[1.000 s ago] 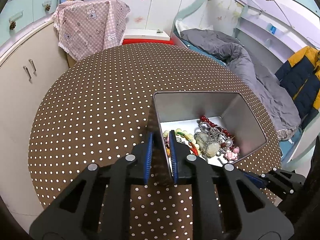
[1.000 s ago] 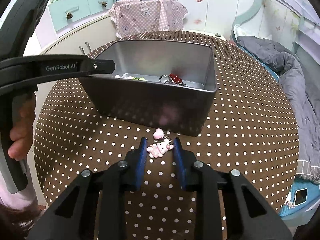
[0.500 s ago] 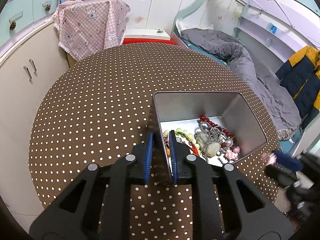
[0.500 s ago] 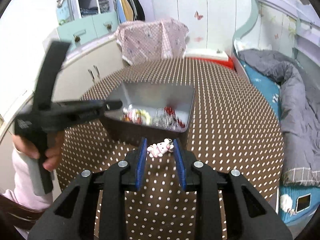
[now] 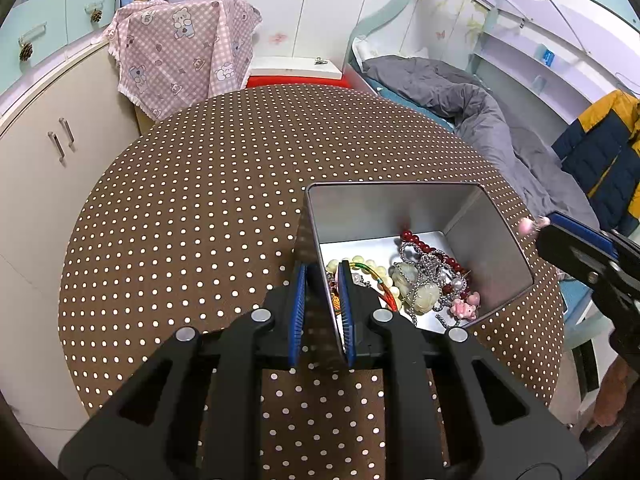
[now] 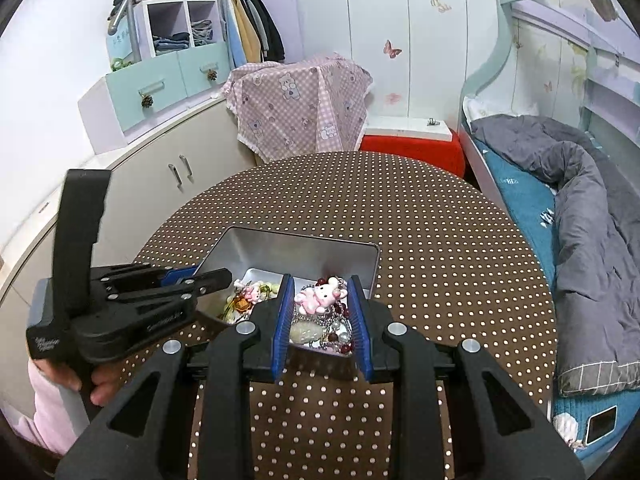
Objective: Organize jewelry
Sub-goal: 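Carry the pink bunny charm into the box and open the right tool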
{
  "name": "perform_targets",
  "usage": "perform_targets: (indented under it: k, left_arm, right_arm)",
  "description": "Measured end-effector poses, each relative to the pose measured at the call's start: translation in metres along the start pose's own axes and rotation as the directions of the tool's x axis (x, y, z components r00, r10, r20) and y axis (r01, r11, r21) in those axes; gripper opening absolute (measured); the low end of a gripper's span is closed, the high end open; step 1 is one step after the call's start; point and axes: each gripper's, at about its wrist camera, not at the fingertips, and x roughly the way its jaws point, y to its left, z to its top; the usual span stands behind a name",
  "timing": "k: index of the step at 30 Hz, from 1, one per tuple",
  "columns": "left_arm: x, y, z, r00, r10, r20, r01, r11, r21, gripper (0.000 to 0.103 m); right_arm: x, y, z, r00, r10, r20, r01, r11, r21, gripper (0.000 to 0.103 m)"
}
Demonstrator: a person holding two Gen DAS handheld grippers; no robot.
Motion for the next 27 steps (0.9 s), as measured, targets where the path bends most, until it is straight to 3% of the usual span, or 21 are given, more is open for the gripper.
perform_targets:
  k: [6,11,24,26,27]
  left_arm:
    - [0.000,0.000,0.000,1.000,-0.001,0.000,0.001,1.000,-0.001,0.017]
    - [0.000,0.000,0.001,1.000,0.000,-0.001,0.000,1.000,-0.001,0.017]
    - [-0.010,-0.005,-0.004,0.999,0.020,0.026,-0.021,0.999,0.025,0.018]
    - [-0.017,-0.005,-0.005,0.998,0.035,0.043,-0.036,0.999,0.026,0.038]
    - [-0.021,-0.006,-0.005,0.998,0.040,0.056,-0.041,0.999,0.024,0.057]
  right_arm:
    - [0.007,-0.004,0.002,1.000,0.009,-0.019,-0.009,1.000,0.025,0.026]
    - [0.004,-0.001,0.002,1.000,0.013,-0.008,-0.013,1.000,0.014,0.048]
    - [0.004,-0.010,0.000,1.000,0.002,-0.014,-0.001,0.999,0.043,0.055]
    - [0.002,-0.011,0.000,1.000,-0.001,-0.012,0.002,0.999,0.047,0.057]
    - [0.000,-0.012,0.000,1.000,-0.002,-0.009,0.003,0.999,0.050,0.057]
